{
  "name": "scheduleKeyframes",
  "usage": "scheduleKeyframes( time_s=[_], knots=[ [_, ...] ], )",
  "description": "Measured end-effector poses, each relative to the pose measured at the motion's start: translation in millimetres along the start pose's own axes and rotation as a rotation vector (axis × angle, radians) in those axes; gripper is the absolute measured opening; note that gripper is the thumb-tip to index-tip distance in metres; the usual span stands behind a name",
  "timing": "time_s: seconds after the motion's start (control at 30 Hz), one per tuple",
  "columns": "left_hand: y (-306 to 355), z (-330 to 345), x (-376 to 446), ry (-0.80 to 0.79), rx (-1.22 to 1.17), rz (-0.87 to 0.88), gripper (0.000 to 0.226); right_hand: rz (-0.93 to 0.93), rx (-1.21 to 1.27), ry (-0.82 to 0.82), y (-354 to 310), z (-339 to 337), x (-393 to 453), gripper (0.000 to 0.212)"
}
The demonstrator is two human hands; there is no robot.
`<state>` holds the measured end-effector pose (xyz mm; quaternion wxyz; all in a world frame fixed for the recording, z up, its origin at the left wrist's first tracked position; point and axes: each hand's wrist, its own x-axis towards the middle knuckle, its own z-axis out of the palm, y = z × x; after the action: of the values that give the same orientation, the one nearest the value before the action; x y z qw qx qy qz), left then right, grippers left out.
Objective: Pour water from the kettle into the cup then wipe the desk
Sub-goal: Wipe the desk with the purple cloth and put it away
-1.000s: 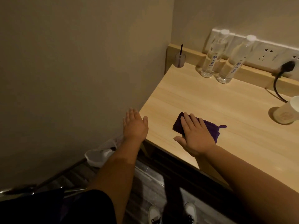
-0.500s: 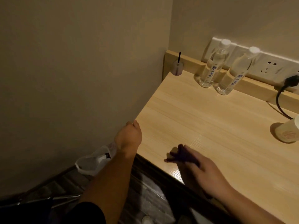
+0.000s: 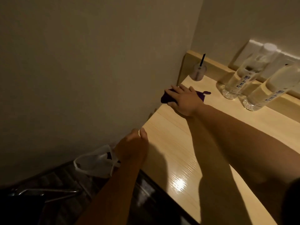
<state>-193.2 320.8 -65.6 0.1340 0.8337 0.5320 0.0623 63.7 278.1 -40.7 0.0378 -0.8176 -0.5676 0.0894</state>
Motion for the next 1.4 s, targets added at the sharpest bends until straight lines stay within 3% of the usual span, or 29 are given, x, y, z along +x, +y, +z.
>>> scheduleKeyframes(
  time_s=[0.27, 0.37, 0.6, 0.67, 0.77, 0.83, 0.9, 0.93, 1.0, 1.1, 1.17, 1.23, 1.3, 1.4],
  knots=[
    [0.4, 0.0, 2.0, -0.032, 0.050, 0.026, 0.047, -0.083, -0.037, 0.033, -25.1, 22.3, -32.5, 0.060],
    [0.0, 0.8, 6.2, -0.104, 0.046, -0.010, 0.050, -0.136, 0.039, 0.051, -70.2, 33.4, -98.1, 0.058],
    [-2.8, -0.3, 3.2, -0.049, -0.017, 0.081, 0.055, -0.176, 0.138, -0.033, -179.8, 53.8, -273.6, 0.054],
    [-1.1, -1.6, 3.0, -0.059, -0.019, 0.085, 0.057, -0.112, 0.545, -0.042, -194.4, 50.0, -306.9, 0.044],
    [-1.5, -1.4, 1.3, -0.063, -0.026, 0.074, 0.060, 0.388, 1.432, -0.010, -190.0, 22.6, -331.1, 0.034],
    [-0.7, -1.4, 1.8, -0.059, -0.023, 0.070, 0.061, 0.639, 1.883, 0.119, -171.4, 5.9, -330.1, 0.037],
    [-0.6, -0.4, 3.4, -0.066, -0.010, 0.068, 0.060, 0.672, 2.132, 0.297, -146.4, -19.8, -317.6, 0.039],
    [-0.7, 0.4, 4.1, -0.067, -0.005, 0.067, 0.060, 0.667, 2.110, 0.401, -129.8, -34.6, -307.9, 0.040],
    [-2.2, 2.5, 5.0, -0.048, 0.001, 0.074, 0.058, 0.704, 1.837, 0.550, -90.3, -61.5, -282.7, 0.037],
    [-5.6, 5.6, 3.9, -0.020, 0.010, 0.084, 0.058, 0.656, 1.115, 0.589, -31.2, -87.1, -232.1, 0.025],
    [-5.9, 7.2, 5.6, -0.038, 0.033, 0.068, 0.059, 0.498, 0.689, 0.590, 4.5, -87.2, -193.4, 0.029],
    [-4.3, 6.7, 8.4, -0.075, 0.072, 0.017, 0.058, 0.369, 0.381, 0.513, 33.4, -73.7, -152.5, 0.042],
    [-3.8, 7.6, 8.4, -0.044, 0.079, 0.017, 0.054, 0.296, 0.139, 0.319, 52.2, -47.4, -117.8, 0.051],
    [-8.0, 7.9, 3.6, -0.017, -0.020, 0.052, 0.051, 0.191, -0.017, 0.032, 62.9, -6.8, -87.4, 0.056]
  ],
)
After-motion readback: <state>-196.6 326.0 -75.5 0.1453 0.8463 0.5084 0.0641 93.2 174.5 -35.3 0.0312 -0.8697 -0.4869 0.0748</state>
